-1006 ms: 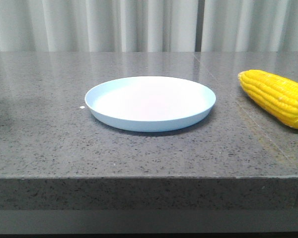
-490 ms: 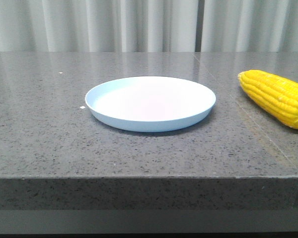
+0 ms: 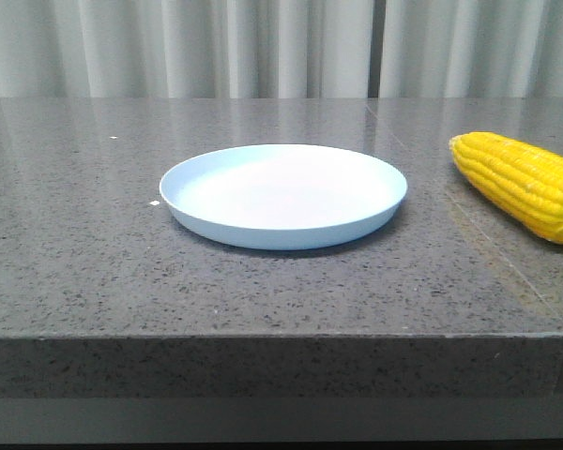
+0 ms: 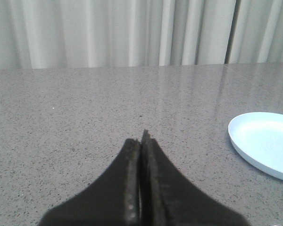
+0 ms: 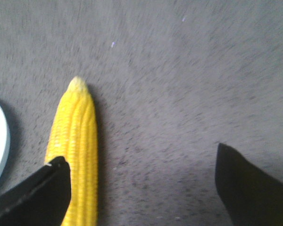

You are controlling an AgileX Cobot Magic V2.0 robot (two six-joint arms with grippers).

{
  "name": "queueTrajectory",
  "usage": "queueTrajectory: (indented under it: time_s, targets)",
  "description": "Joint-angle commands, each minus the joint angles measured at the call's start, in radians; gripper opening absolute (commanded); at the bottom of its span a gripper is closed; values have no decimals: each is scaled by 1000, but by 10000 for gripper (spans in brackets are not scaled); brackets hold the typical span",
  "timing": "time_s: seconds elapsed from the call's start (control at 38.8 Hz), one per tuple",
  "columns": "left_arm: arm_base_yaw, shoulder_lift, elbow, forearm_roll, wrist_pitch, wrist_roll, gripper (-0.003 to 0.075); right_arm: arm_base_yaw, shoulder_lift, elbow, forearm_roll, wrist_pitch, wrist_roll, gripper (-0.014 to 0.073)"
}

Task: Place corn on plate with both arms
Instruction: 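Lower the right gripper over the yellow corn cob and grasp it, then lift the corn with the right gripper and carry it over the plate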

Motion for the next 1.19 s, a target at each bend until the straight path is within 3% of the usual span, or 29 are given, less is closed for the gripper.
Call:
queueTrajectory:
  time_s: [0.0,0.31,0.59,0.67,0.85,0.93,1.16]
  targets:
    - [1,11,-27,1,-89,-10,-20,50,118,-131,45,42,-6,645]
    - [1,11,-27,1,-89,-10,-20,154,425,-359,62,274,-6,645]
    - [1,11,-27,1,-89,-10,-20,154,558,-391,69,304,-6,638]
    - [1,11,-27,1,-89,-10,-20,154,562,-391,69,311,-6,584]
    - [1,11,-27,1,-89,-10,-20,154,558,-391,69,310,-6,273]
    - [1,11,-27,1,-89,-10,-20,154,543,-391,69,307,-6,177]
    - [1,11,-27,1,-89,-10,-20,206,468,-442,75,337,13,155]
